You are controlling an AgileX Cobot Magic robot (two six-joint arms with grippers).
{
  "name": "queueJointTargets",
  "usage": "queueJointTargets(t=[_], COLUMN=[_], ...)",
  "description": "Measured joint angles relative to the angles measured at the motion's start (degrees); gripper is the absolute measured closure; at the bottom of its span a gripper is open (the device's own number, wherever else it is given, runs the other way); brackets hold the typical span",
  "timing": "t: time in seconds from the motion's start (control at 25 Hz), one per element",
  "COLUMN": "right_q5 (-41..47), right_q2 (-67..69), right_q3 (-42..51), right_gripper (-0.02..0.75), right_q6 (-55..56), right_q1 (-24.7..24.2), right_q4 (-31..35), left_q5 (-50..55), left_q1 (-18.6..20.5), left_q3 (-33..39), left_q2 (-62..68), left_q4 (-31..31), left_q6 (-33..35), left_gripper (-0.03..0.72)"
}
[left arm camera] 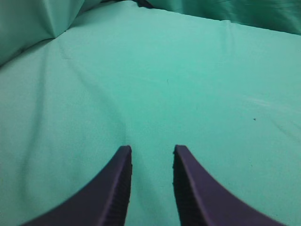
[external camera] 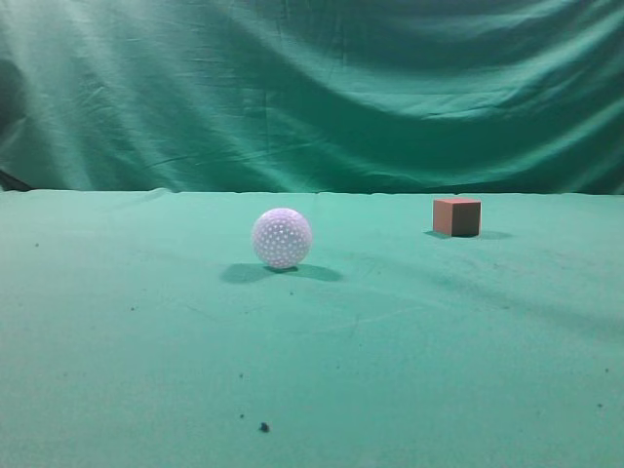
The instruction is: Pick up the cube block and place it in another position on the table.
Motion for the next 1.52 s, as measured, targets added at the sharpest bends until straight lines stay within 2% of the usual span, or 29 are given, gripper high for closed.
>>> queueJointTargets(t=[0.24,0.36,0.52,0.72,0.92,1.2,1.52], right_q5=[1.92,-0.31,-12.8,-29.68,-38.44,-40.68,-35.34], right_q2=[-0.13,-1.14,-7.75,-20.87,-37.65,-57.34,-60.13], right_q3=[0.44,1.66,9.37,24.33,38.39,52.75,53.66], right_gripper=[0.738,0.738,0.738,0.738,0.738,0.738,0.738], right_q6=[-5.36,-8.26,-10.5,-10.87,-10.9,-9.64,-9.64], right_q1=[0.0,0.0,-2.75,-9.84,-15.42,-17.13,-17.13], right_q4=[0.0,-0.52,-0.43,0.07,0.33,1.16,2.87], left_q5=[0.0,0.0,0.0,0.0,0.0,0.0,0.0], left_q1=[0.0,0.0,0.0,0.0,0.0,0.0,0.0], left_q3=[0.0,0.0,0.0,0.0,0.0,0.0,0.0], left_q2=[0.0,0.0,0.0,0.0,0.0,0.0,0.0], left_q4=[0.0,0.0,0.0,0.0,0.0,0.0,0.0], left_q6=[0.0,0.0,0.0,0.0,0.0,0.0,0.0], left_gripper=[0.453,0.453,0.453,0.453,0.453,0.453,0.453])
